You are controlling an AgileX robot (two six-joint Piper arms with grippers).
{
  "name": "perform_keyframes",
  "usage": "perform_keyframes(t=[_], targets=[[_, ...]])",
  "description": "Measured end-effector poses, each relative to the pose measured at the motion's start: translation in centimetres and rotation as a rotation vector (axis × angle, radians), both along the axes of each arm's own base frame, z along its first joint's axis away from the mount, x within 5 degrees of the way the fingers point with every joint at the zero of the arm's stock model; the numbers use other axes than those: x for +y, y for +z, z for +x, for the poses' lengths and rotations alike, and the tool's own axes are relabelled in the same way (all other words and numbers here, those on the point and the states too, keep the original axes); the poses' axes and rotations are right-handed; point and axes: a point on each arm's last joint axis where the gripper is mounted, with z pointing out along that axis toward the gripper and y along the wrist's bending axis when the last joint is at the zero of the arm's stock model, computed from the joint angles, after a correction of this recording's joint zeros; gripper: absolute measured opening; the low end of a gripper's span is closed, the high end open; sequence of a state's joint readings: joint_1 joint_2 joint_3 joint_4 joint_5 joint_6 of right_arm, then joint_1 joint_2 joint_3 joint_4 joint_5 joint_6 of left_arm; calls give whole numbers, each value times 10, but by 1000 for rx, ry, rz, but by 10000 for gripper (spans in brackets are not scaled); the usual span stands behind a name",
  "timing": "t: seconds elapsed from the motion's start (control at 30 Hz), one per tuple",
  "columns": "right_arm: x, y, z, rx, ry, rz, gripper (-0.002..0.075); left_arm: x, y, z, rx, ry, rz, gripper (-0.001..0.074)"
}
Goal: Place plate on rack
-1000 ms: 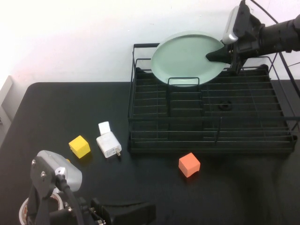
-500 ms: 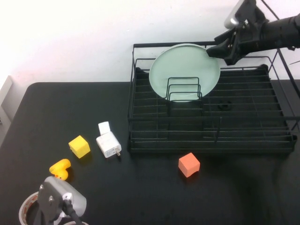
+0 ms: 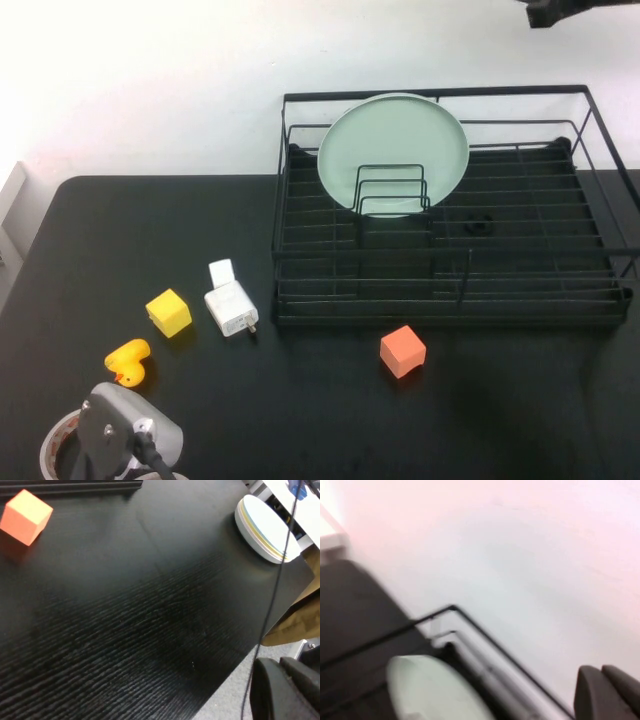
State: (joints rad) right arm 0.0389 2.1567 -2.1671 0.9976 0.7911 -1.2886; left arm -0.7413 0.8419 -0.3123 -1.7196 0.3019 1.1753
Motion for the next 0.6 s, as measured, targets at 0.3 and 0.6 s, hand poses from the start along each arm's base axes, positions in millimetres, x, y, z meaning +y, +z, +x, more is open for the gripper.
perform_keyframes(t=[0.3, 0.6], targets=[[-8, 60, -65, 172, 267, 133, 1, 14, -5, 17, -208, 131, 208, -1], [-10, 125, -144, 38, 288, 75, 4, 40, -7, 34, -255, 429, 387, -2]])
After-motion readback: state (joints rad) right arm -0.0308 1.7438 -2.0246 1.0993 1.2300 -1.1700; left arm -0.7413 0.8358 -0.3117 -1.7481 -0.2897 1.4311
